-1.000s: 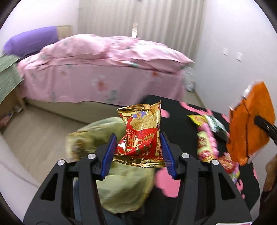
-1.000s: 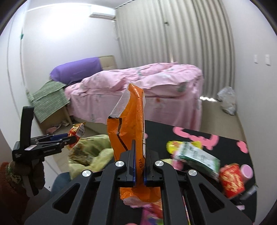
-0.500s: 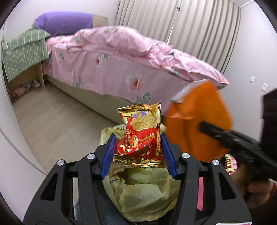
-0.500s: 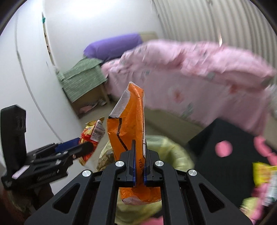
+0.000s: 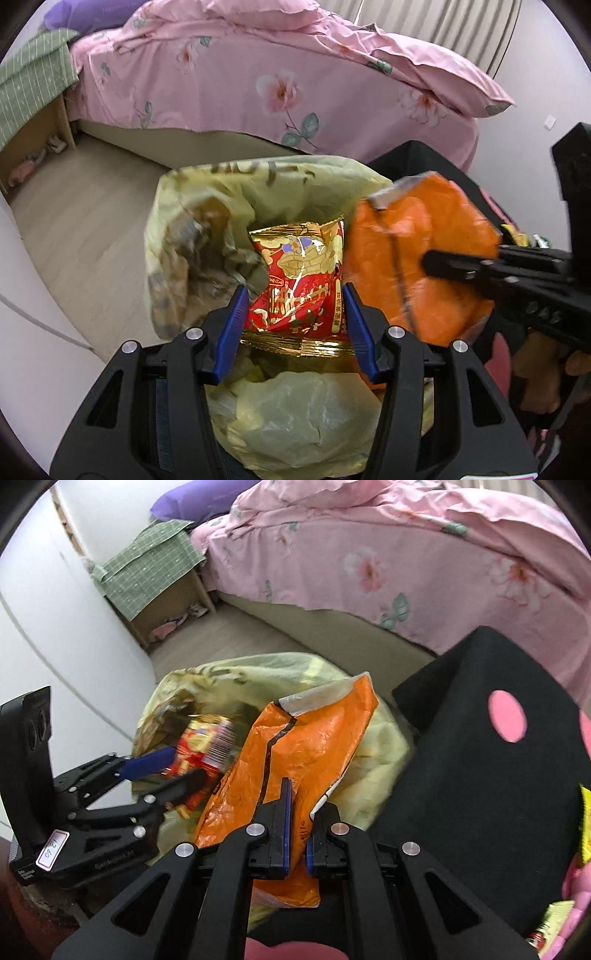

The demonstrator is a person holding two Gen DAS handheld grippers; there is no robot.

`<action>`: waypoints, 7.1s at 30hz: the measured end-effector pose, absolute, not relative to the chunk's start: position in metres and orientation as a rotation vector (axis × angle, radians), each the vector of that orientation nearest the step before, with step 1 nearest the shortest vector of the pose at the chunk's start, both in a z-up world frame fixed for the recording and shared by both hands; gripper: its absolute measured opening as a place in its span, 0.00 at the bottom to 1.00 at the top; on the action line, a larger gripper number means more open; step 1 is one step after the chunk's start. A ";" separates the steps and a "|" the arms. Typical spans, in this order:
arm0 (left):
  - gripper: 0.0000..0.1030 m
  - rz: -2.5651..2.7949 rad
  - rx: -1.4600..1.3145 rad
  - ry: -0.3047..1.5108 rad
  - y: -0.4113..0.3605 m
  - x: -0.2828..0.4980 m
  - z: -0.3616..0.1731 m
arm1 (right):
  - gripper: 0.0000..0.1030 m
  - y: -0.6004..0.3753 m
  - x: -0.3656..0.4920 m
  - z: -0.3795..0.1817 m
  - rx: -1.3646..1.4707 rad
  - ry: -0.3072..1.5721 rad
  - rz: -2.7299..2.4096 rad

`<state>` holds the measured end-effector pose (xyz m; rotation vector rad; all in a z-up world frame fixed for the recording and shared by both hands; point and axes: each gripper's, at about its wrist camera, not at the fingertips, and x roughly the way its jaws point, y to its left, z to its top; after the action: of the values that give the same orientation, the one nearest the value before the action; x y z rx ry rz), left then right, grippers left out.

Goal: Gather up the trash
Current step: 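Carry both packets to the yellow trash bag and open both tools, then move both tools back over the table toward the remaining wrappers, then grasp the pink Kleenex pack with the right tool, then grasp the silver-yellow wrapper with the left tool while the right tool holds the pink pack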

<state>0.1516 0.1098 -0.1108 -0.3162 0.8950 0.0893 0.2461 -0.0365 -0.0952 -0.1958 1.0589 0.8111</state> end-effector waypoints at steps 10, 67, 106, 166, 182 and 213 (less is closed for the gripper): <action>0.47 0.127 -0.401 0.870 0.128 0.138 -0.105 | 0.06 -0.008 0.259 -0.105 -0.231 1.054 0.830; 0.76 -0.482 -0.097 0.902 -0.139 0.140 -0.051 | 0.57 -0.374 0.045 -0.057 -0.090 0.732 0.209; 0.55 -0.581 -0.119 0.965 -0.130 0.102 -0.060 | 0.57 -0.377 0.035 -0.086 -0.007 0.833 0.127; 0.58 -0.771 0.364 1.050 -0.277 0.122 -0.072 | 0.03 -0.443 -0.014 -0.065 0.242 0.679 0.122; 0.10 -0.645 0.151 0.829 -0.211 0.089 -0.016 | 0.03 -0.421 -0.013 -0.037 0.176 0.625 0.167; 0.50 -0.620 0.106 0.823 -0.206 0.128 -0.047 | 0.03 -0.402 0.005 -0.006 0.116 0.567 0.173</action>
<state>0.1280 -0.2063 -0.0465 0.1064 0.8227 -0.6198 0.0050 -0.4015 -0.0059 0.1164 0.5671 0.1726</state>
